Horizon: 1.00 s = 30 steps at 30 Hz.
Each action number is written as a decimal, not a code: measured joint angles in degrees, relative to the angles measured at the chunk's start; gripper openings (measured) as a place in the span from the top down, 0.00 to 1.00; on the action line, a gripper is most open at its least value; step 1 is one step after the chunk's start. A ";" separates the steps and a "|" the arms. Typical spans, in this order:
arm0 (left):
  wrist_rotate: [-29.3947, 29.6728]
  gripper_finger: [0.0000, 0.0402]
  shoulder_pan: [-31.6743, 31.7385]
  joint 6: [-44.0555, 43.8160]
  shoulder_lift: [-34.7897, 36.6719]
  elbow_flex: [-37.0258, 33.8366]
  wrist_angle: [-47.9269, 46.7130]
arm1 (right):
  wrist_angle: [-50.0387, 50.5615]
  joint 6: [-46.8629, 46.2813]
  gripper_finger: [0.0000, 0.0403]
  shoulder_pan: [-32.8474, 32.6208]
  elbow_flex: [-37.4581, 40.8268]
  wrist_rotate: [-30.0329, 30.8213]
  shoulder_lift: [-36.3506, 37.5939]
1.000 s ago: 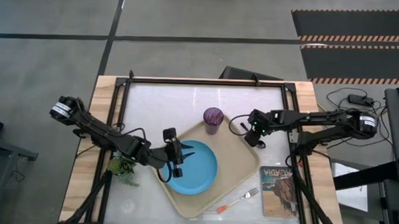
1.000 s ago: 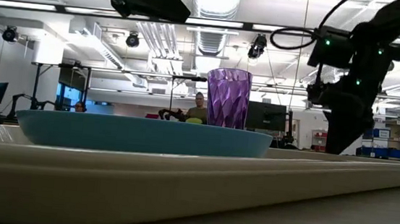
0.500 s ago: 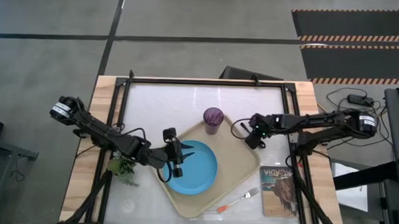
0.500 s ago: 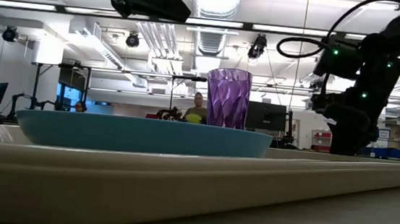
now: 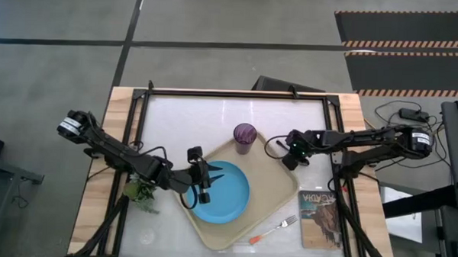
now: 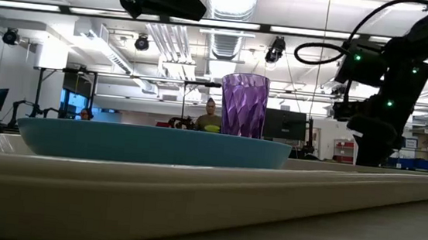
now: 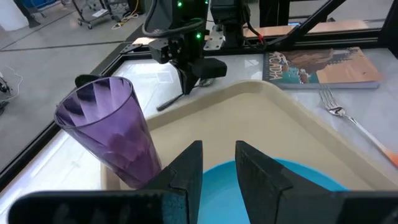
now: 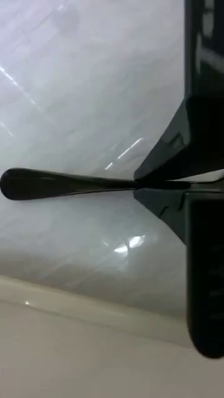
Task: Pick and place plate/cup/fork/spoon on tray
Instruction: Put the spoon beside the blue plate on the light brown tray
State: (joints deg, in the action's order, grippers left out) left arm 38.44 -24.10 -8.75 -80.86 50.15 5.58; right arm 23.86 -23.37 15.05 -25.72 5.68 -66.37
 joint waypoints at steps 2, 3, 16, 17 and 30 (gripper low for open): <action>0.00 0.81 0.00 0.02 0.00 0.00 -0.02 | 2.83 0.04 0.97 0.00 -1.31 0.18 1.50; 0.00 0.81 0.00 0.02 0.00 0.00 -0.02 | 5.18 0.04 0.97 -0.02 -1.89 0.03 2.44; 0.00 0.81 0.00 0.11 0.00 -0.17 -0.05 | 20.35 2.40 0.98 -2.18 -12.49 -1.80 14.40; 0.00 0.81 0.00 0.11 0.00 -0.17 -0.04 | 20.78 2.44 0.98 -2.94 -13.15 -2.92 14.96; 0.00 0.81 0.05 0.52 0.00 -0.20 -0.04 | 21.70 11.61 0.98 -19.53 -15.19 -10.59 13.30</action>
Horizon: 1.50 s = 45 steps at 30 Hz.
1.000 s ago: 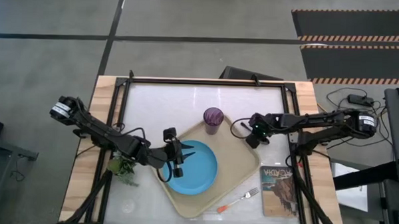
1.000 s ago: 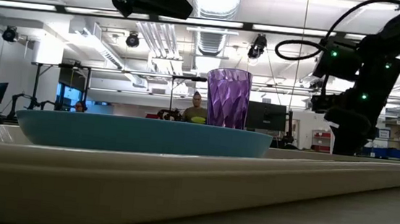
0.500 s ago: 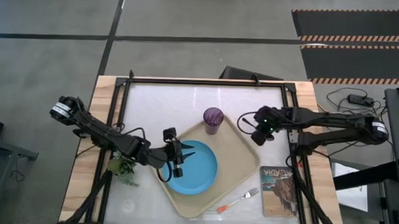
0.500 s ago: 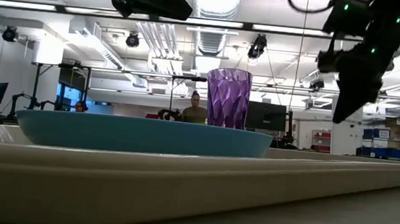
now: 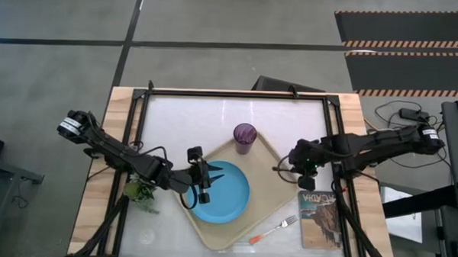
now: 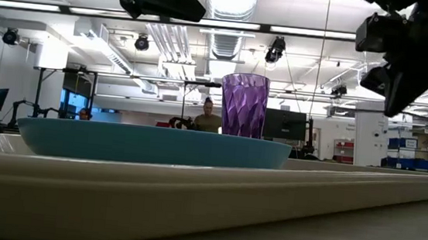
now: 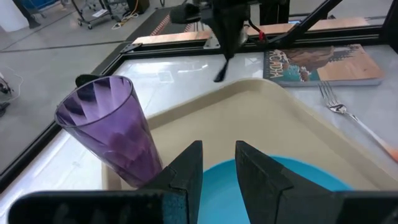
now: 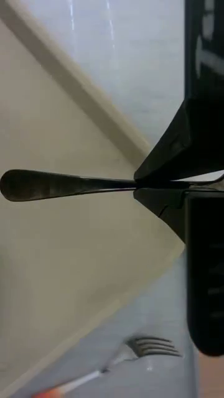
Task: Pick and place plate/cup/fork/spoon on tray
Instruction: Put the spoon beside the blue plate on the light brown tray
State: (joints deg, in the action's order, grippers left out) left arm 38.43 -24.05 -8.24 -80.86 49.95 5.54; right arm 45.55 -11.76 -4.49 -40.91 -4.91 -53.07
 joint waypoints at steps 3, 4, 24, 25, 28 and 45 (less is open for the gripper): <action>0.00 0.81 0.06 2.59 0.00 0.13 -0.05 | -0.14 0.21 0.98 -1.45 0.00 0.20 -2.01; 0.00 0.81 0.06 3.29 0.00 0.41 -0.09 | -0.78 0.25 0.98 -1.64 0.00 0.19 -2.81; 1.09 0.81 -1.10 5.53 13.62 -4.69 -0.05 | 11.43 58.80 0.98 -7.67 -25.77 -5.16 -30.92; 1.07 0.81 -1.31 5.54 14.47 -5.33 0.04 | 12.53 62.41 0.98 -7.63 -26.34 -4.05 -32.10; 1.08 0.81 -1.47 5.43 16.41 -6.79 0.69 | 12.20 68.64 0.98 -7.15 -27.11 1.99 -35.47; 1.05 0.81 -1.47 5.60 18.36 -9.18 3.48 | 10.16 92.30 0.98 -6.89 -27.23 17.00 -46.31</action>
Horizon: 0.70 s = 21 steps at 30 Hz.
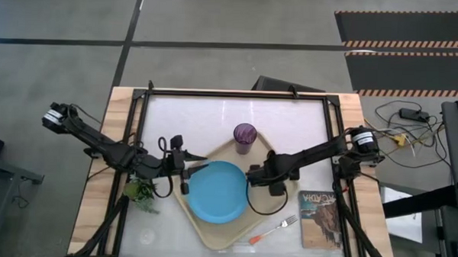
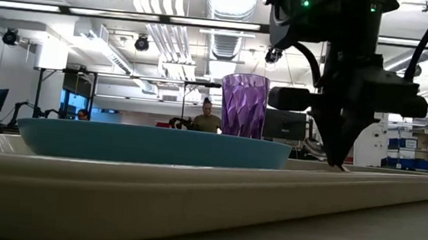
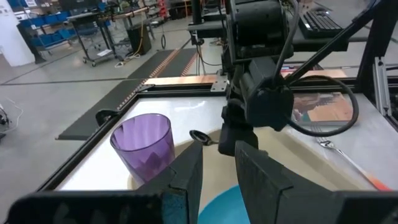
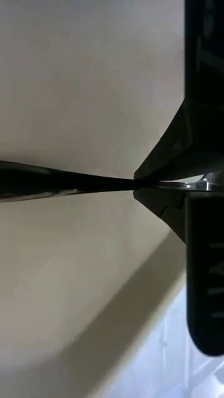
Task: Pick and place plate/cup/fork/spoon on tray
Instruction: Put the spoon beside the blue plate on the light brown tray
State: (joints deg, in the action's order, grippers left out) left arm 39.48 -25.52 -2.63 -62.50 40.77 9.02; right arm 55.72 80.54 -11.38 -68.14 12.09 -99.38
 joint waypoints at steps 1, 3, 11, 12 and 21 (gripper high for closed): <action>0.00 0.81 0.00 0.00 0.00 0.00 -0.02 | -0.39 -0.62 0.97 0.00 0.00 -0.01 -0.10; 0.00 0.81 0.00 0.00 0.00 0.00 -0.01 | -1.04 -1.23 0.95 0.00 0.00 -0.04 -0.06; -0.02 0.81 0.00 0.02 -0.02 -0.11 -0.04 | -3.90 -4.15 0.78 -0.15 0.01 0.25 1.63; -0.01 0.81 0.00 0.02 -0.02 -0.11 -0.04 | -3.52 -5.33 0.76 -0.24 -0.21 0.54 2.01; -0.04 0.81 -0.04 -0.11 -0.04 -0.20 -0.60 | -1.88 -68.41 0.77 0.99 -1.98 2.01 8.16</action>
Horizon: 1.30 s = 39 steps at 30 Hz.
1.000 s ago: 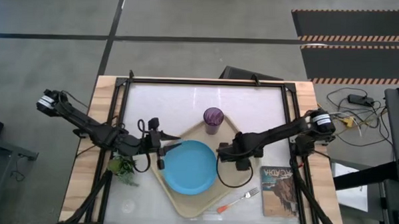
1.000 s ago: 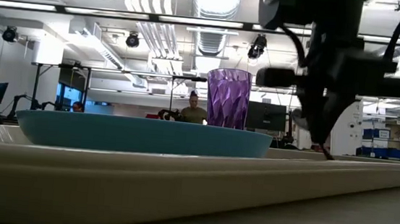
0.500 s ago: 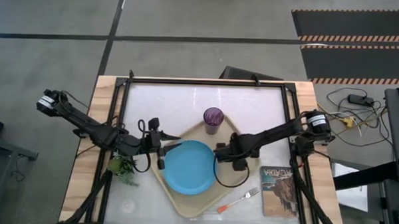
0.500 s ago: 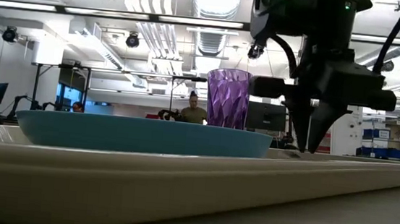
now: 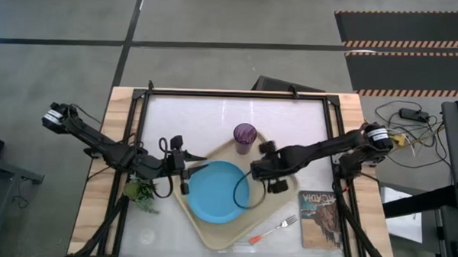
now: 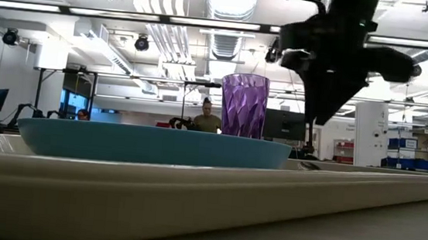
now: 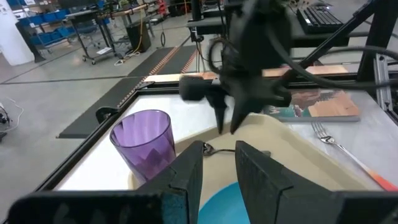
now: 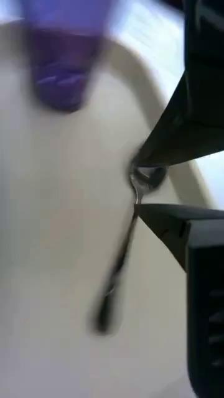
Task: Pick and place plate/cup/fork/spoon on tray
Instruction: Put the spoon beside the blue plate on the light brown tray
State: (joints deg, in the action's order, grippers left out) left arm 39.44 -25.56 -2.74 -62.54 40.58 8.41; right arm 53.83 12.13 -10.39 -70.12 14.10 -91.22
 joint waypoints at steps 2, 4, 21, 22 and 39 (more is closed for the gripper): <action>0.00 0.81 0.00 -0.03 0.00 0.00 0.04 | 0.01 -15.07 0.83 0.98 1.10 -0.72 1.18; 0.00 0.81 0.00 -0.04 0.00 0.00 0.04 | -0.43 -27.36 0.90 1.15 3.19 -0.68 2.03; 0.00 0.81 0.04 0.28 0.00 -0.07 -0.04 | -22.61 -72.32 0.98 0.92 23.67 4.22 9.11; 0.00 0.81 0.04 0.39 0.00 -0.07 -0.05 | -22.70 -72.81 0.98 0.93 23.98 5.01 8.95; 0.00 0.81 0.04 0.57 0.07 -0.07 -0.03 | -27.41 -68.38 0.98 0.95 25.06 12.96 4.71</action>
State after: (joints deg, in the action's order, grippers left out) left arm 39.44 -25.52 -2.17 -62.48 40.51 8.38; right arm 26.42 -56.25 -9.44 -45.06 27.06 -86.51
